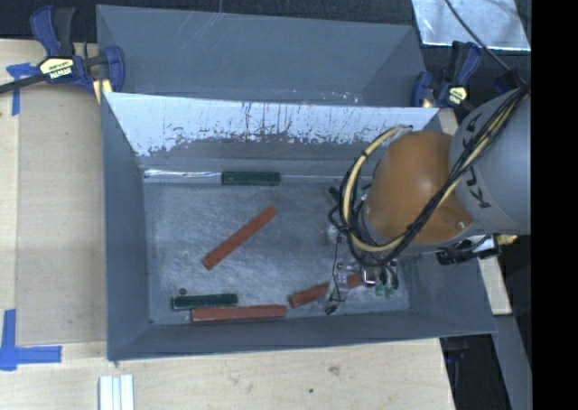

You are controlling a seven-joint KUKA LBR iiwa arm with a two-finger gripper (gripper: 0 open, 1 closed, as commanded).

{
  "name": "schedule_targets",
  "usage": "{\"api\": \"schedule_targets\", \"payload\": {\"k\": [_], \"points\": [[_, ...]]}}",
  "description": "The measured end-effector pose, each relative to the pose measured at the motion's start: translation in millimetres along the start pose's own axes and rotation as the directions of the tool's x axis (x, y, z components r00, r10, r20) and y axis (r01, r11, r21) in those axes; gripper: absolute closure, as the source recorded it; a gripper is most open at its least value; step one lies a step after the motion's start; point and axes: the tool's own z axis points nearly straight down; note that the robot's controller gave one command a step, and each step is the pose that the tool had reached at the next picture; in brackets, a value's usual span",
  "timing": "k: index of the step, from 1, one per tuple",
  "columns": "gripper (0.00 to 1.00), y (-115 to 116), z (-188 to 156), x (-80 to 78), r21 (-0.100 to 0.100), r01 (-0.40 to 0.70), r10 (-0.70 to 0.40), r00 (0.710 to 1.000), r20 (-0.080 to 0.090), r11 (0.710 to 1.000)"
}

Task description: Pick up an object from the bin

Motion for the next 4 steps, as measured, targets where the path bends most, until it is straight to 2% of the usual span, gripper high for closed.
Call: {"api": "schedule_targets", "payload": {"k": [1,2,3,4], "points": [[0.0,-17,1,-2.6,0.001,-0.177,0.177,0.984,0.0,0.984],[0.0,-6,32,2.5,0.003,-0.216,0.216,0.976,-0.009,0.976],[0.0,-6,32,2.2,0.002,-0.216,0.216,0.976,-0.007,0.976],[1.0,-6,30,-0.4,0.0,-0.217,0.217,0.976,0.002,0.976]]}}
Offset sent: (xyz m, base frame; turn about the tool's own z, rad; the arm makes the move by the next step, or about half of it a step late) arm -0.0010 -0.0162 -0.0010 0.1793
